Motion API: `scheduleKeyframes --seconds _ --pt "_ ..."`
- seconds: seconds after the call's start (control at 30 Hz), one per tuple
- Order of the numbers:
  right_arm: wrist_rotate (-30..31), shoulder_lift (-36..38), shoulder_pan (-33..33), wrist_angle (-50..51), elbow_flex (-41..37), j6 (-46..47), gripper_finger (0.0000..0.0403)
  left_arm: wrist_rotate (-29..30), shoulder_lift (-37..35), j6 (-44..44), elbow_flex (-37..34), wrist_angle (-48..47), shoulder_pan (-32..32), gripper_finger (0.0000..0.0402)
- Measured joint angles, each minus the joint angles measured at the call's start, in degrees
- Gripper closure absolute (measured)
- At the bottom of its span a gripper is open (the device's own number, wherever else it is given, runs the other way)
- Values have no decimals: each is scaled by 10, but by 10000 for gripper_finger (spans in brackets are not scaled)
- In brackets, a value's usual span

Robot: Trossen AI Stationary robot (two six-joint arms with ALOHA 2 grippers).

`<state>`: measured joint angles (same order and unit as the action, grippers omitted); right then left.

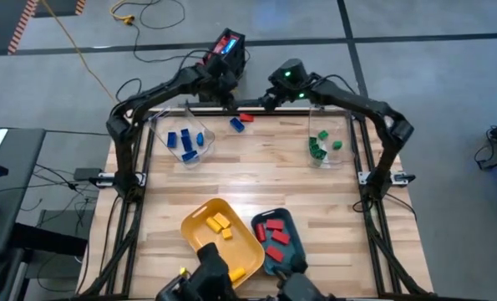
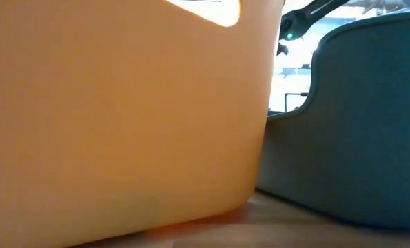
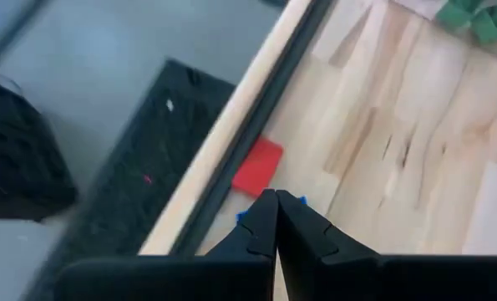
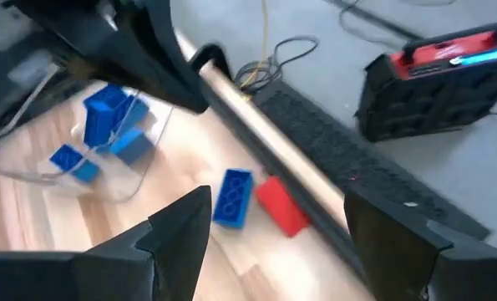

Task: Sort blocks
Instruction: Put the blue game piece into the left transparent bin

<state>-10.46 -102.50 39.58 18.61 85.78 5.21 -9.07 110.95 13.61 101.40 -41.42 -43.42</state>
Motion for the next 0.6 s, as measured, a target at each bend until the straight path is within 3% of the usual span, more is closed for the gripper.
scheduleKeyframes --seconds 0.27,0.43,0.6 --pt "-15 -56 -30 -59 1 20 113 57 -118 -38 -131 128 34 401" --pt "-15 -94 -53 -36 5 29 113 69 -208 -73 -249 181 46 401" --pt "-2 -126 -84 24 75 49 113 92 -285 -90 -332 189 66 401"
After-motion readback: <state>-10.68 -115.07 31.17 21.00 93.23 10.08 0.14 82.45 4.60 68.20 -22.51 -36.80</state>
